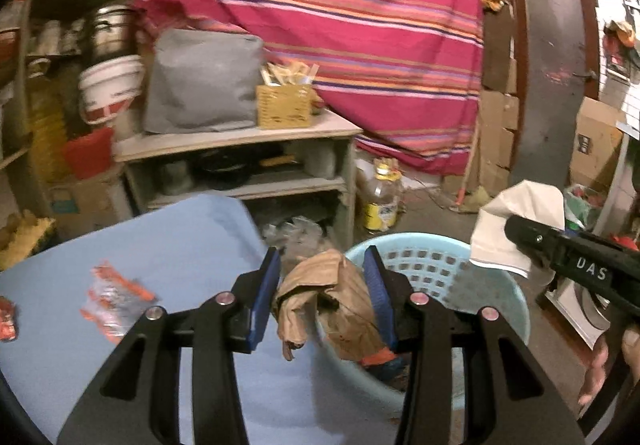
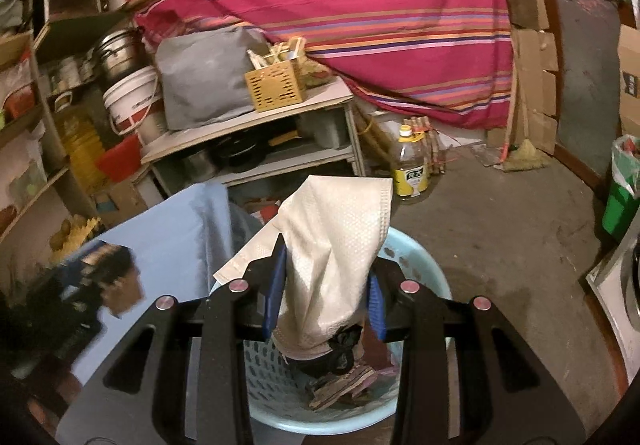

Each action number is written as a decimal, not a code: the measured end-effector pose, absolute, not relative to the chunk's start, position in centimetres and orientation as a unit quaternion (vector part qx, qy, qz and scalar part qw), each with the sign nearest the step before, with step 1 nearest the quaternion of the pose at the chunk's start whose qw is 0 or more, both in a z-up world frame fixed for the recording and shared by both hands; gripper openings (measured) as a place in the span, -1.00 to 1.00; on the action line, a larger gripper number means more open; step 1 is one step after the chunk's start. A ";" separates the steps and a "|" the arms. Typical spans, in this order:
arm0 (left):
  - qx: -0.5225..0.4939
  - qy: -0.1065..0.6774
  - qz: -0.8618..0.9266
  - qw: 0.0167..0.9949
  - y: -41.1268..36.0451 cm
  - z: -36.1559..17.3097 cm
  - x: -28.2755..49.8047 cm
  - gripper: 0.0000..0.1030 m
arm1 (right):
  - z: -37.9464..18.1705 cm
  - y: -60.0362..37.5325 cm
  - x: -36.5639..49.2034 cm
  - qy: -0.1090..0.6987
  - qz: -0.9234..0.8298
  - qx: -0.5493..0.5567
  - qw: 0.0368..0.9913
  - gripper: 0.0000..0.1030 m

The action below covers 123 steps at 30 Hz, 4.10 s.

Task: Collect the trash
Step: 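Carry the tan paper and white pouch over the basket and release both, then move the left tool to the red wrapper while the right tool approaches the orange snack bag, then grasp the red wrapper with the left tool while the right tool grasps the orange snack bag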

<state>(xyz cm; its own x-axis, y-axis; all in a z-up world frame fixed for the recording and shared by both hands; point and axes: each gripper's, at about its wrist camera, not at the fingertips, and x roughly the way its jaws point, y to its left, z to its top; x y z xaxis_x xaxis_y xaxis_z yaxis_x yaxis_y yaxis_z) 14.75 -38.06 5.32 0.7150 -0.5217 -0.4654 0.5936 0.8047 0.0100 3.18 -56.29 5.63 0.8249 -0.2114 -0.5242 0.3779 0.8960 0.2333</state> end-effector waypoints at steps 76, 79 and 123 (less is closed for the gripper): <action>-0.004 0.346 0.071 0.935 10.3 -1.6 33.9 0.90 | -1.1 -24.8 27.7 0.354 -0.001 -0.010 0.935 0.92; -0.020 0.362 0.070 0.930 11.3 -2.5 35.1 0.90 | -1.7 -24.6 28.8 0.365 0.001 -0.017 0.931 0.92; 0.006 0.269 -0.070 0.961 -7.2 4.9 24.4 -0.29 | 3.4 -34.5 16.5 0.316 -0.018 0.011 0.948 -0.08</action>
<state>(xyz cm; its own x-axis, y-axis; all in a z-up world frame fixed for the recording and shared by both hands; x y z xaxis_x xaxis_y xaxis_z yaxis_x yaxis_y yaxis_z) 24.36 -7.19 4.90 0.8454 -0.1315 -0.5177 0.1379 0.9901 -0.0262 16.53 -34.52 3.40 0.7993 -0.0273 -0.6003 0.0412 0.9991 0.0094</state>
